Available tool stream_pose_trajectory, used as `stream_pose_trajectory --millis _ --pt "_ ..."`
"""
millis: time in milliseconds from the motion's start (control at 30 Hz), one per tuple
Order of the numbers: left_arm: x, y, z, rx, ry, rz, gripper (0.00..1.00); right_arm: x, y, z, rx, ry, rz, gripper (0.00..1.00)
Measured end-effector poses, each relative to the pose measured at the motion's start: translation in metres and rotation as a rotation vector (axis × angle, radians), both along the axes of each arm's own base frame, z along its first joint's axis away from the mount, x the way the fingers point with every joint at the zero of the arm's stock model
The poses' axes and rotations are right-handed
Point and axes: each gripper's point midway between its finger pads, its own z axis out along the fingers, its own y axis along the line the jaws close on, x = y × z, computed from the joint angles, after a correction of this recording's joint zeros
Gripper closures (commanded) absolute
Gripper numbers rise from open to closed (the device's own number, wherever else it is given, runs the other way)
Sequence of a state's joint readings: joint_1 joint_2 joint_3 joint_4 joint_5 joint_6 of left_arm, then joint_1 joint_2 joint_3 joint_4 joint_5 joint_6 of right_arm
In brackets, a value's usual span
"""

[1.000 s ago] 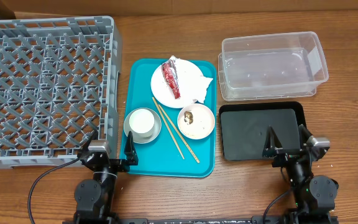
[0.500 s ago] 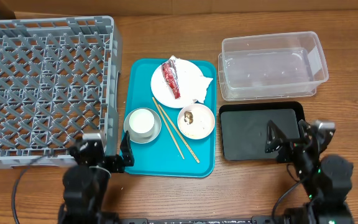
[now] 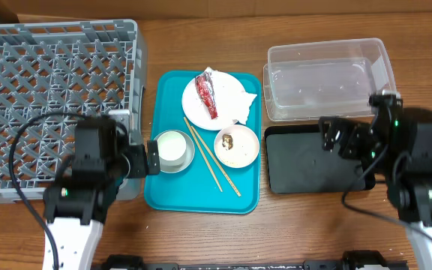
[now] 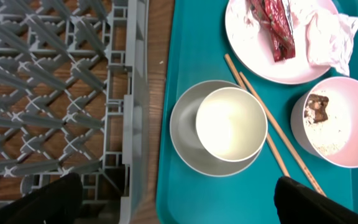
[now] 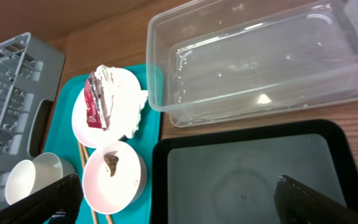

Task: Sort waste into correct bins and load items into the dishwasher
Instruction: 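Reach the right gripper to the red wrapper on the white plate and grasp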

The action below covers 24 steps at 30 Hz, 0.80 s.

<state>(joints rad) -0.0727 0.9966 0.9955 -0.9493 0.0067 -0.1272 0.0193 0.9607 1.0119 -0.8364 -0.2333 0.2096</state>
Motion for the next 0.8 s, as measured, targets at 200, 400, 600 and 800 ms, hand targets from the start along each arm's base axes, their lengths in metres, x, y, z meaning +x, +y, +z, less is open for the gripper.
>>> stream_pose_trajectory --millis 200,400,600,800 --pt "0.003 -0.002 -0.005 -0.004 0.080 -0.006 0.00 0.019 0.007 -0.004 0.027 0.029 0.031 0.00" --pt "0.003 0.000 -0.007 -0.012 0.092 0.026 0.00 0.018 0.013 -0.013 0.031 0.100 0.056 0.00" --pt "-0.004 0.032 -0.011 -0.024 0.125 0.155 0.00 0.036 0.049 0.001 -0.020 0.146 0.169 0.00" --pt "-0.015 0.087 -0.012 -0.079 0.131 0.380 0.00 0.071 0.105 0.016 -0.078 0.137 0.299 0.00"
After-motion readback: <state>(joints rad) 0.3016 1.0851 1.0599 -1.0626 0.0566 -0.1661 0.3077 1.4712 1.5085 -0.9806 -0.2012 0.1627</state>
